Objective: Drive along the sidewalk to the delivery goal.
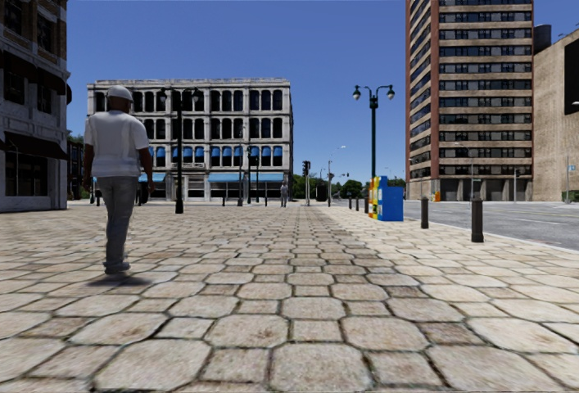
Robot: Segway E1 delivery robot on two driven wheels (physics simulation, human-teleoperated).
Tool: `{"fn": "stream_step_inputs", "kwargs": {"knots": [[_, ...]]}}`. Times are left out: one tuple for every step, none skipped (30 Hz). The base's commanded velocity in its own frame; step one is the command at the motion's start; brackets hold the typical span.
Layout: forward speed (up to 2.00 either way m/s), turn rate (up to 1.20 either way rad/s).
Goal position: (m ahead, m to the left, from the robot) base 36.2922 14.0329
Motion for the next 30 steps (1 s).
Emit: {"fn": "stream_step_inputs", "kwargs": {"knots": [[2.0, 0.0], [2.0, 0.0], [2.0, 0.0], [2.0, 0.0], [2.0, 0.0], [2.0, 0.0], [2.0, 0.0], [2.0, 0.0], [2.0, 0.0], [2.0, 0.0], [2.0, 0.0], [2.0, 0.0], [2.0, 0.0], [2.0, 0.0], [2.0, 0.0], [2.0, 0.0], [2.0, 0.0], [2.0, 0.0], [2.0, 0.0], [2.0, 0.0], [2.0, 0.0], [2.0, 0.0], [2.0, 0.0], [2.0, 0.0], [2.0, 0.0], [2.0, 0.0], [2.0, 0.0], [2.0, 0.0], [2.0, 0.0], [2.0, 0.0]]}}
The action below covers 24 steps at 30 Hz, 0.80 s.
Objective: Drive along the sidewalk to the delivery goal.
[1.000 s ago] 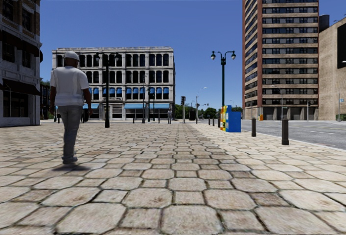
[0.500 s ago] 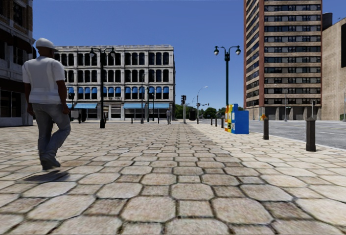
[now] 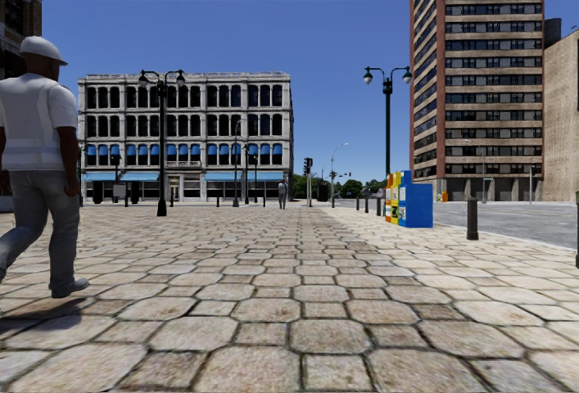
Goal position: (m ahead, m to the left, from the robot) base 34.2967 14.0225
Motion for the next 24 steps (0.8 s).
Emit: {"fn": "stream_step_inputs", "kwargs": {"knots": [[2.0, 0.0], [2.0, 0.0], [2.0, 0.0], [2.0, 0.0], [2.0, 0.0], [2.0, 0.0], [2.0, 0.0], [2.0, 0.0], [2.0, 0.0], [2.0, 0.0], [2.0, 0.0], [2.0, 0.0], [2.0, -0.03], [2.0, -0.03], [2.0, -0.06], [2.0, -0.1], [2.0, -0.21], [2.0, -0.21], [2.0, -0.29], [2.0, -0.33], [2.0, -0.39], [2.0, -0.39], [2.0, -0.41], [2.0, -0.41]]}}
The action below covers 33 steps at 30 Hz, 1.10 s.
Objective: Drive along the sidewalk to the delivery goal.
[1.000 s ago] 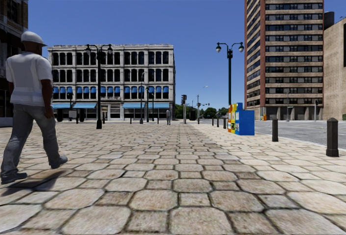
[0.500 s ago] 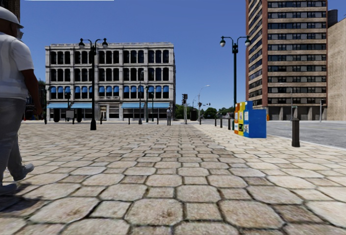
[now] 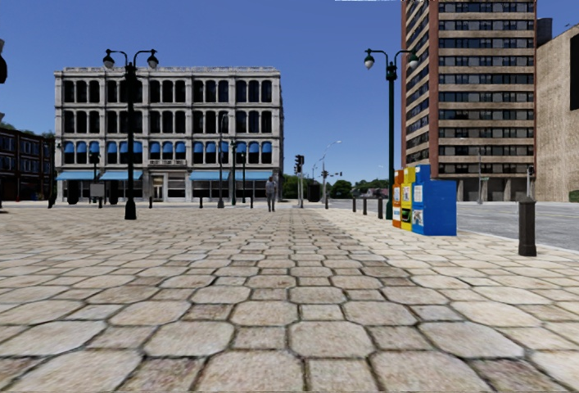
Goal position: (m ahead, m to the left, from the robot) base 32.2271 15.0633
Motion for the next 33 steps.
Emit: {"fn": "stream_step_inputs", "kwargs": {"knots": [[2.0, -0.42], [2.0, -0.42], [2.0, -0.42], [2.0, -0.42], [2.0, -0.42], [2.0, -0.42], [2.0, -0.42], [2.0, -0.42], [2.0, -0.42], [2.0, -0.42], [2.0, 0.0], [2.0, 0.0], [2.0, 0.0], [2.0, 0.0], [2.0, 0.0], [2.0, 0.0], [2.0, 0.0], [2.0, 0.0], [2.0, 0.0], [2.0, 0.0], [2.0, 0.0], [2.0, 0.0], [2.0, 0.0], [2.0, 0.0], [2.0, 0.0], [2.0, 0.0], [2.0, 0.0], [2.0, 0.0], [2.0, 0.0], [2.0, 0.0], [2.0, 0.0], [2.0, 0.0], [2.0, 0.0]]}}
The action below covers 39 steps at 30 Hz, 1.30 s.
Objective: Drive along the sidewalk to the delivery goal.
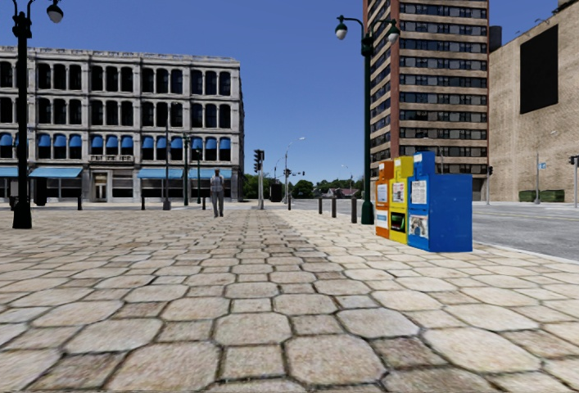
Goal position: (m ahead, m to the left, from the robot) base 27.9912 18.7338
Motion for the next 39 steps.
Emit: {"fn": "stream_step_inputs", "kwargs": {"knots": [[2.0, 0.0], [2.0, 0.0], [2.0, 0.0], [2.0, 0.0], [2.0, 0.0], [2.0, 0.0], [2.0, 0.0], [2.0, 0.0], [2.0, 0.0], [2.0, 0.0], [2.0, 0.0], [2.0, 0.0], [2.0, 0.0], [2.0, 0.0], [2.0, 0.0], [2.0, 0.0], [2.0, 0.0], [2.0, 0.0], [2.0, 0.0], [2.0, 0.0], [2.0, 0.0], [2.0, 0.0], [2.0, 0.0], [2.0, 0.0], [2.0, 0.0], [2.0, 0.0], [2.0, 0.0], [2.0, 0.0], [2.0, 0.0], [2.0, 0.0], [2.0, 0.0], [2.0, 0.0], [2.0, 0.0], [2.0, 0.0], [2.0, 0.0], [2.0, 0.0], [2.0, 0.0], [2.0, 0.0], [2.0, 0.0]]}}
